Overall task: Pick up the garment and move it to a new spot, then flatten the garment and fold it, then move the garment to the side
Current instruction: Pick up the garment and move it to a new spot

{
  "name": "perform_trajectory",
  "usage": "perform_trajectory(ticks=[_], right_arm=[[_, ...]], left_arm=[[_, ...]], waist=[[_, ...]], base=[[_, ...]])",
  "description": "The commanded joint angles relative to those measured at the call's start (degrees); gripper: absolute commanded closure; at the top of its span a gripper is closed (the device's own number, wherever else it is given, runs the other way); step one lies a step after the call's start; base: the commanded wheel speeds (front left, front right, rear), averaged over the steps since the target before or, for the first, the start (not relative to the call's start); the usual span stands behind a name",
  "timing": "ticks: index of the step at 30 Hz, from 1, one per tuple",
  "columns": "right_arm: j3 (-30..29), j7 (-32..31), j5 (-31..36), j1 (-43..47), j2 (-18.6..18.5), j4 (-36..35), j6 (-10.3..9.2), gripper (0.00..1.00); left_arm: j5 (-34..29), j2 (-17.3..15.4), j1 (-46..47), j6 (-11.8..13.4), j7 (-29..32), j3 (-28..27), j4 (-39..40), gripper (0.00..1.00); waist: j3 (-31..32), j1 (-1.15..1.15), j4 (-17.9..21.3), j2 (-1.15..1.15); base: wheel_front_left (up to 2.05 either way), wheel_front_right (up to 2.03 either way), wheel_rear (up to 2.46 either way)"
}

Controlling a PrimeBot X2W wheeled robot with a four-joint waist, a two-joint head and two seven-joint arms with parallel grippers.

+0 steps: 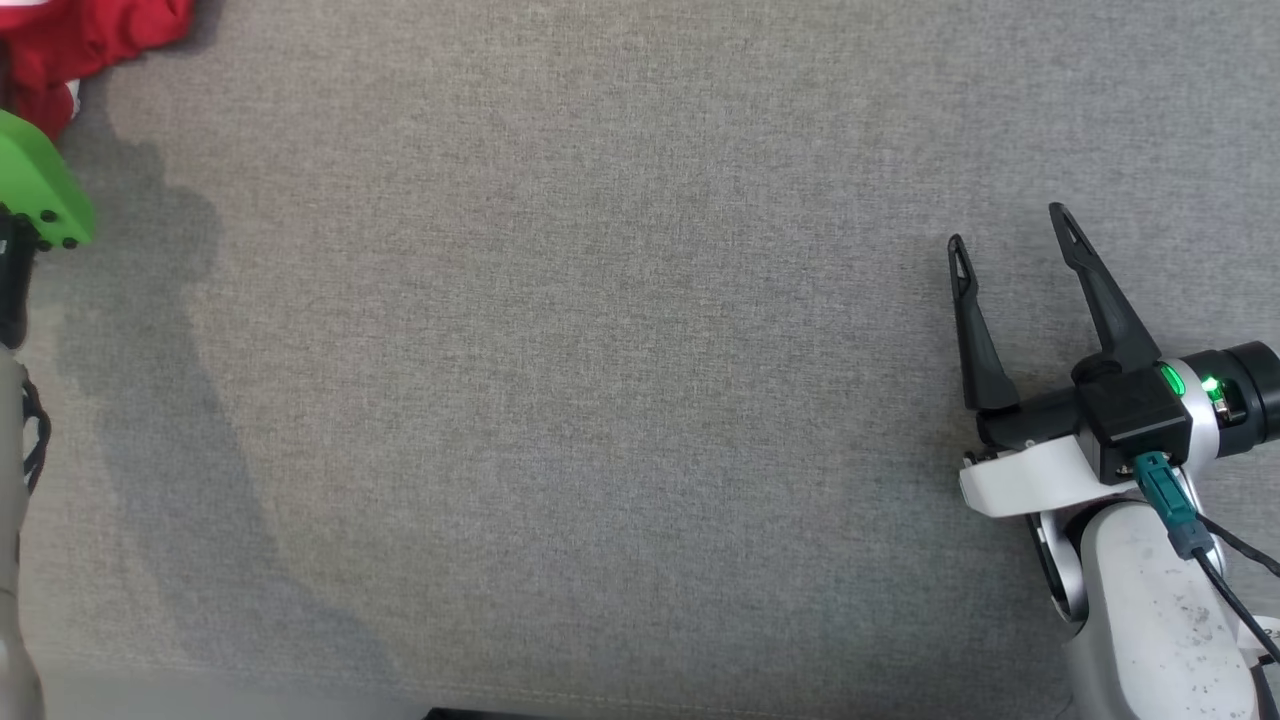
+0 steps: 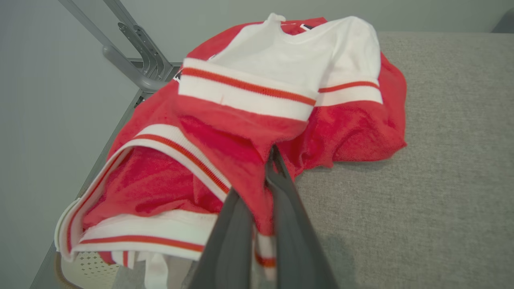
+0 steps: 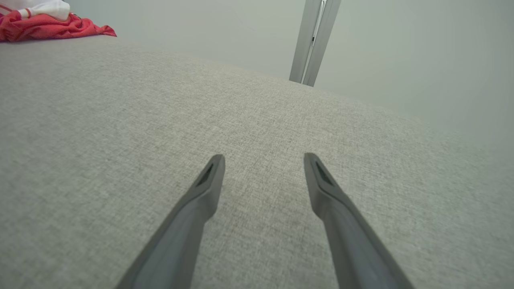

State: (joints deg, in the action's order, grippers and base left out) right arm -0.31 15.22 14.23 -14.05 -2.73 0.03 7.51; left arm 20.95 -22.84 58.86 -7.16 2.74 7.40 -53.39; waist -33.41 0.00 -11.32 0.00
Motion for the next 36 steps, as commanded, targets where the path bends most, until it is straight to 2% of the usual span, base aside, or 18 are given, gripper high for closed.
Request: perform_trajectory(ticks=[1, 10, 17, 22, 26, 32, 36], right_arm=[[-0.1, -0.1, -0.6, 0.1, -0.3, 0.7, -0.03, 0.00], [-0.9, -0.1, -4.4, 0.8, -0.3, 2.4, -0.05, 0.00], [-4.3, -0.1, -7.5, 2.7, -0.2, 4.0, -0.05, 0.00], [-6.4, -0.1, -9.7, 4.7, -0.2, 4.8, -0.05, 0.00], [-7.9, -0.1, -11.0, 6.1, -0.2, 5.4, -0.05, 0.00], [-9.4, -0.1, -12.2, 6.7, -0.2, 5.0, -0.05, 0.00], [-9.9, -0.1, -12.9, 6.0, -0.2, 4.8, -0.05, 0.00]], left_arm=[[-0.3, -0.8, 1.1, -0.2, -0.7, 0.2, -0.1, 1.00], [-4.2, -4.9, 4.3, 1.2, -4.9, 2.9, 2.7, 1.00], [-7.1, -4.8, 7.1, 0.3, -4.5, 7.8, 9.5, 1.00], [-7.6, -2.9, 9.2, -0.2, -2.5, 12.8, 16.7, 1.00], [-5.5, 0.2, 10.8, -0.3, -0.8, 16.5, 23.1, 1.00], [0.5, 5.6, 12.0, -0.3, 1.2, 20.2, 31.6, 1.00], [4.4, 8.3, 9.6, -0.1, 1.1, 19.8, 34.3, 1.00]], waist=[[1.4, 0.00, 0.3, 0.00], [9.8, 0.00, 1.5, 0.00], [17.9, 0.00, 4.3, 0.00], [22.9, 0.00, 7.5, 0.00], [25.3, 0.00, 10.7, 0.00], [25.1, 0.00, 14.9, 0.00], [23.7, 0.00, 17.3, 0.00]], base=[[0.00, 0.00, 0.00], [0.00, 0.00, 0.00], [0.00, 0.00, 0.00], [0.00, 0.00, 0.00], [0.00, 0.00, 0.00], [0.00, 0.00, 0.00], [0.00, 0.00, 0.00]])
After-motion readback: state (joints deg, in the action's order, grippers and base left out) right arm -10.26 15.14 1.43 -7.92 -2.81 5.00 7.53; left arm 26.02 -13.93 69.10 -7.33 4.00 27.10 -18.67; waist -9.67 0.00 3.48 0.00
